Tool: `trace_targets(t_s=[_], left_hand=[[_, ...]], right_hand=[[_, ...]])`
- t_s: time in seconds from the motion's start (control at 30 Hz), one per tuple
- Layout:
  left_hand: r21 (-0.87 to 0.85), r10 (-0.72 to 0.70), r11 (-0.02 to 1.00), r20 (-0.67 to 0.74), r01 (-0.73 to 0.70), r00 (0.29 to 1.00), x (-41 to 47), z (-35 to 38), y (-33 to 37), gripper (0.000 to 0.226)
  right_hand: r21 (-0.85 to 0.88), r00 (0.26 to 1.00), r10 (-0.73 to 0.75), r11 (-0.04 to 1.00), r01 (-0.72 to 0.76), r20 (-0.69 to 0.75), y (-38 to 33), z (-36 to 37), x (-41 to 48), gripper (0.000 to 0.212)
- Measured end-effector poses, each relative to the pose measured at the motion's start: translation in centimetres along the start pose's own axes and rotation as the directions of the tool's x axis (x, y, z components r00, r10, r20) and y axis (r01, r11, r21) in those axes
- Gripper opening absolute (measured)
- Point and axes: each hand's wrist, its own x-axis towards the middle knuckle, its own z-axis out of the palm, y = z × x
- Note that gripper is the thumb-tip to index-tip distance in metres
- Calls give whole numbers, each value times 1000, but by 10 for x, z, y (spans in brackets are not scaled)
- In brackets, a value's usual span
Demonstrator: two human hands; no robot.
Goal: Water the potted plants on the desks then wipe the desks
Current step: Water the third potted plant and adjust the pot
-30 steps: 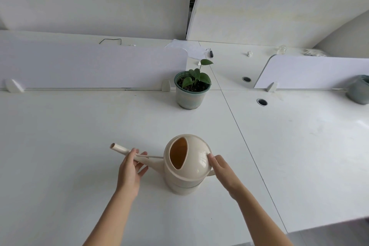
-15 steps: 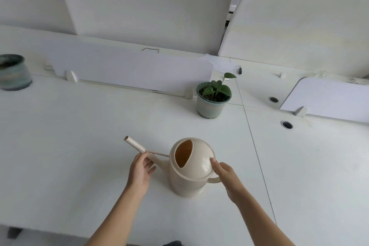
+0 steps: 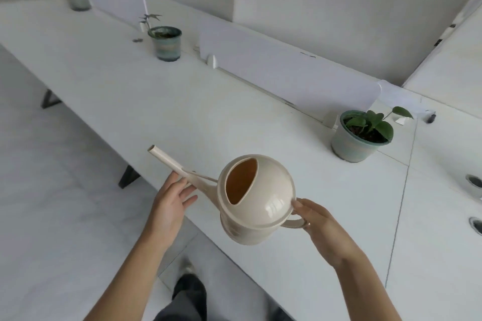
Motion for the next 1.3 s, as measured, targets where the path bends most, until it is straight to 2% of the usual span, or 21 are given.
trace_targets(t_s=[0.1,0.17,0.27,0.4,0.53,0.67,0.8,1.0,1.3], left_hand=[[-14,28,999,-103,-29,994,-19,-30,4,30],[-19,41,999,-167,-45,985,-31,-49,9,29],[-50,54,996,-268,-70,962,-45,-81,17,34],[-51,55,996,-367,-79,928,-54,-127,34,42],[-21,78,995,-402,-94,912,-51,-178,64,43],[-27,116,990,-393,-137,912,-42,-231,108,44],[-30,139,986,-384,-162,913,-31,-278,144,43],[-33,155,983,-368,-179,917,-10,-335,190,35],[-23,152,984,-393,-175,907,68,-387,228,27]], right_hand=[[-16,994,-18,1000,20,104,-4,28,3,17],[-26,988,-11,1000,16,156,-6,49,7,14],[-30,971,29,999,-23,239,-7,79,16,20],[-102,933,68,994,-34,354,-21,125,31,44],[-138,907,52,990,6,417,-44,181,50,42],[-93,918,5,995,34,395,-56,248,70,38],[-57,950,-13,998,33,311,-70,316,96,24],[-53,959,-35,997,52,280,-94,388,133,28],[-78,973,-47,995,66,226,-116,442,225,38]])
